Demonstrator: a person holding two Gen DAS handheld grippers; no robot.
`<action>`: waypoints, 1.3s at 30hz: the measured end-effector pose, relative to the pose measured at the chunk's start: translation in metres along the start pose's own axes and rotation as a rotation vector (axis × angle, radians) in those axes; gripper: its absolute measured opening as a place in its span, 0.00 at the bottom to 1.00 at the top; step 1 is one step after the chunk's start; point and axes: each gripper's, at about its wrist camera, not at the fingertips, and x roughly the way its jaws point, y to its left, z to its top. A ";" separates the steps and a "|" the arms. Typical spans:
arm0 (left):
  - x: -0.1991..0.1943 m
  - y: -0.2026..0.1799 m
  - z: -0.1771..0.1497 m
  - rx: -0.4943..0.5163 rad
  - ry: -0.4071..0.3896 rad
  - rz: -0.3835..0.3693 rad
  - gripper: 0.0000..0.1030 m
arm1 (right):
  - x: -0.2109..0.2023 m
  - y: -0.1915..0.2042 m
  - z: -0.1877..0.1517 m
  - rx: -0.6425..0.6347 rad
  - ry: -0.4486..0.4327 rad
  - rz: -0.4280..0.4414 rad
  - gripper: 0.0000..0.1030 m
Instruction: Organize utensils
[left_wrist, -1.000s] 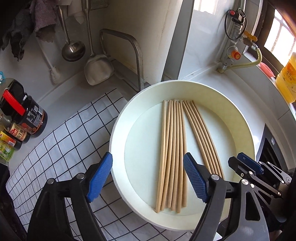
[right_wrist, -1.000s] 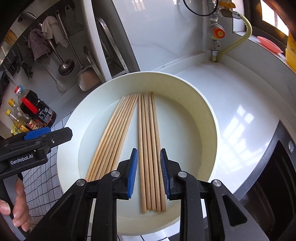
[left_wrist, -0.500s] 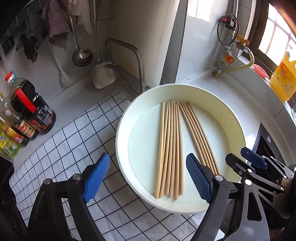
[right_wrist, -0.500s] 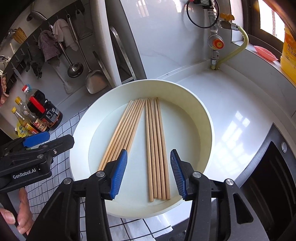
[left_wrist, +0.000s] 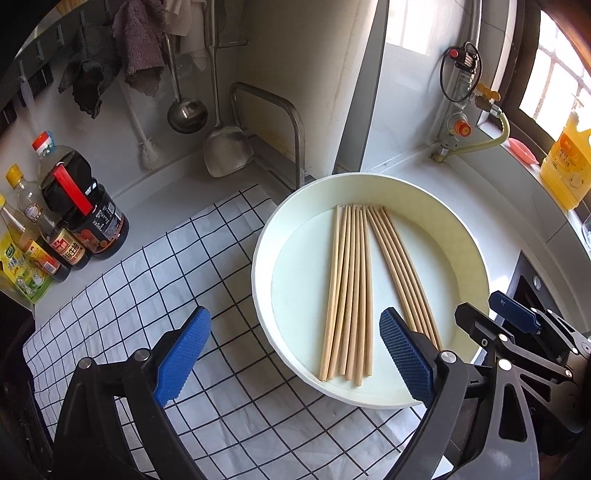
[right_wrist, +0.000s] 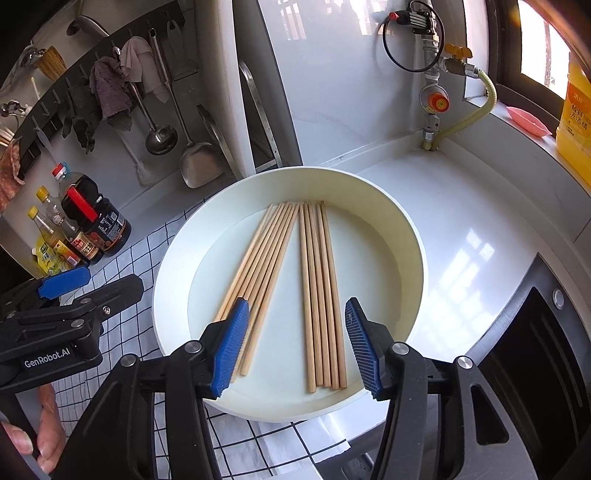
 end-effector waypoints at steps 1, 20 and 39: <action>-0.001 0.001 0.000 -0.002 -0.001 0.002 0.89 | -0.001 0.001 0.000 -0.001 -0.001 -0.001 0.52; -0.011 0.005 -0.003 -0.010 -0.022 0.034 0.93 | -0.007 0.008 -0.001 -0.020 -0.002 -0.003 0.57; -0.012 0.009 -0.001 -0.033 -0.028 0.058 0.93 | -0.006 0.012 -0.003 -0.036 0.015 -0.001 0.58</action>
